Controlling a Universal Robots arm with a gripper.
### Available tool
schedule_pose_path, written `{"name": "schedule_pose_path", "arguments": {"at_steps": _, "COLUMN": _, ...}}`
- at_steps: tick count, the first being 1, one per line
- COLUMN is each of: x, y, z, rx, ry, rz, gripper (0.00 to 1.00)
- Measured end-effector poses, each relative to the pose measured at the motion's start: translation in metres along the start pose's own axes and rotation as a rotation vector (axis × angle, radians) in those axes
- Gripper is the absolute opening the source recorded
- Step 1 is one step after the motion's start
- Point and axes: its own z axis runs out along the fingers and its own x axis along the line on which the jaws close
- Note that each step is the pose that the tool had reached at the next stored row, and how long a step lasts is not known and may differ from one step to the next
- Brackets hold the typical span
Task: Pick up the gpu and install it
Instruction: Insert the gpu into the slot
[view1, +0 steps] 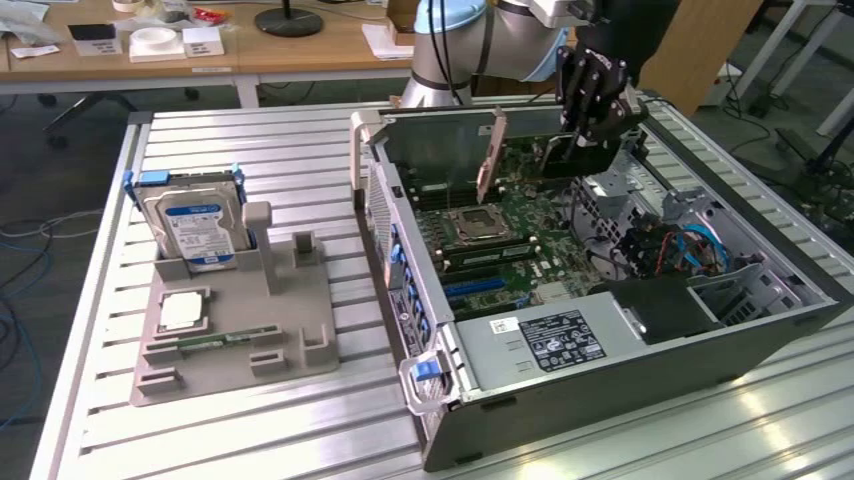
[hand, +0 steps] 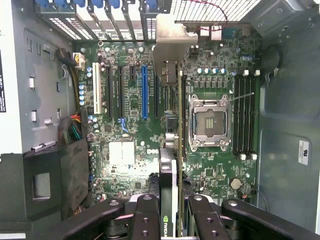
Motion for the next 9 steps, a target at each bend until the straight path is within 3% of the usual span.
{"name": "schedule_pose_path", "arguments": {"at_steps": 3, "x": 0.0000, "y": 0.0002, "z": 0.0006, "rx": 0.0002, "ry": -0.0001, "rz": 0.000, "gripper": 0.27}}
{"name": "schedule_pose_path", "arguments": {"at_steps": 9, "x": 0.0003, "y": 0.0022, "z": 0.0092, "rx": 0.0091, "ry": -0.0003, "rz": -0.001, "gripper": 0.27}}
